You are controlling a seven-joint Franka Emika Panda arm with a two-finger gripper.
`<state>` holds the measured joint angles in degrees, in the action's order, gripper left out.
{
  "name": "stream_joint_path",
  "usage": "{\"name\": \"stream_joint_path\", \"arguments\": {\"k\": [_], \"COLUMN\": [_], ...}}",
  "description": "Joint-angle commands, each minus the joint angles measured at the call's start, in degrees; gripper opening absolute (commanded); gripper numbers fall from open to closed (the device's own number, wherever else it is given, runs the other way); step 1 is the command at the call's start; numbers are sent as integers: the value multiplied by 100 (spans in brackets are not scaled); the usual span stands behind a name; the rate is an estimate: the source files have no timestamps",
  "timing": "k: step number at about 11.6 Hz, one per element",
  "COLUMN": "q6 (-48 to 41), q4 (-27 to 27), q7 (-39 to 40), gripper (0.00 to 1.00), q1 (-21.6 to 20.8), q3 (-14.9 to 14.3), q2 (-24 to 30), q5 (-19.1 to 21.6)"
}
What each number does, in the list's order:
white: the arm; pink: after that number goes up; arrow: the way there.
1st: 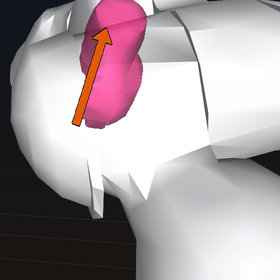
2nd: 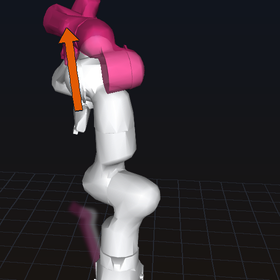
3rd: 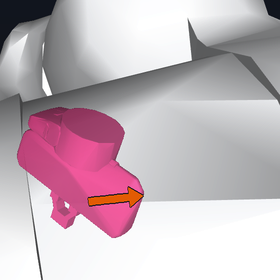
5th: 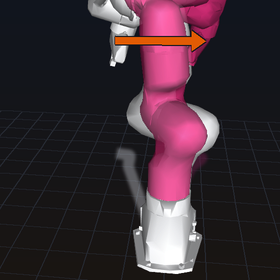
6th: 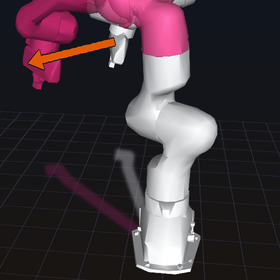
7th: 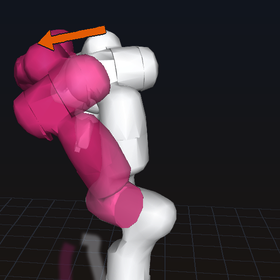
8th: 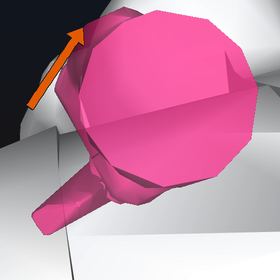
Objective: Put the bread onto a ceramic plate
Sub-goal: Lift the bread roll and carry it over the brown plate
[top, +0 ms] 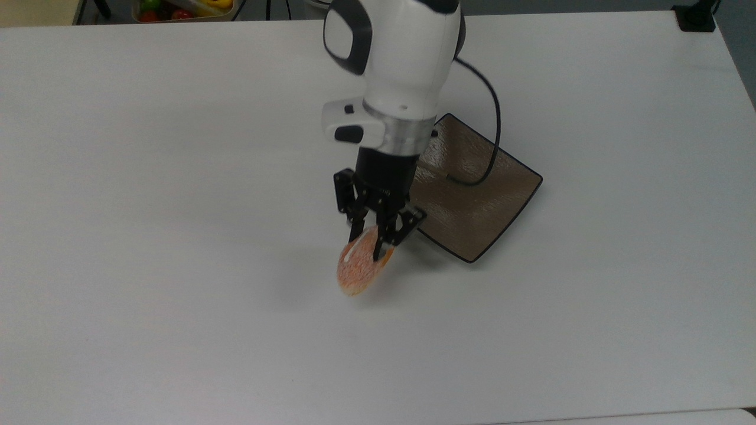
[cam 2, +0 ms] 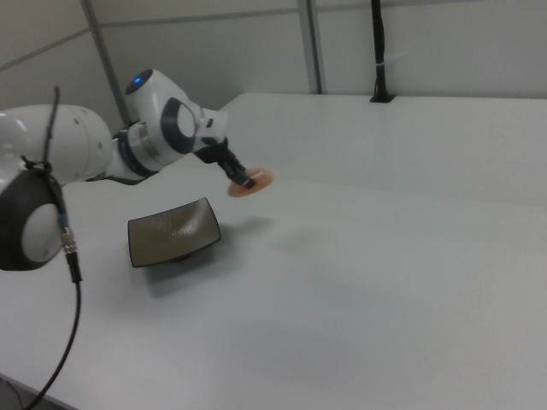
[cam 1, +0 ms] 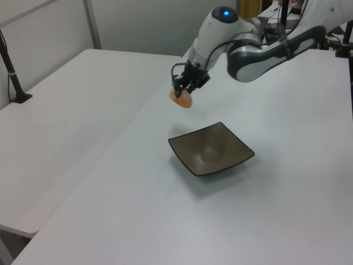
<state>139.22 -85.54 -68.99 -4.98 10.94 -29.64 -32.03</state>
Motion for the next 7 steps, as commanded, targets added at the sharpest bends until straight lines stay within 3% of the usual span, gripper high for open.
{"name": "stream_joint_path", "arguments": {"k": [1,3,7], "q6": [105,96,61], "q4": [-1621,-2183,-2467], "q7": [96,105,88], "gripper": [42,42,42], "q1": [-47,-300,-793], "q3": [154,251,251], "q2": [1248,1626,1690], "q5": [-5,100,109]}}
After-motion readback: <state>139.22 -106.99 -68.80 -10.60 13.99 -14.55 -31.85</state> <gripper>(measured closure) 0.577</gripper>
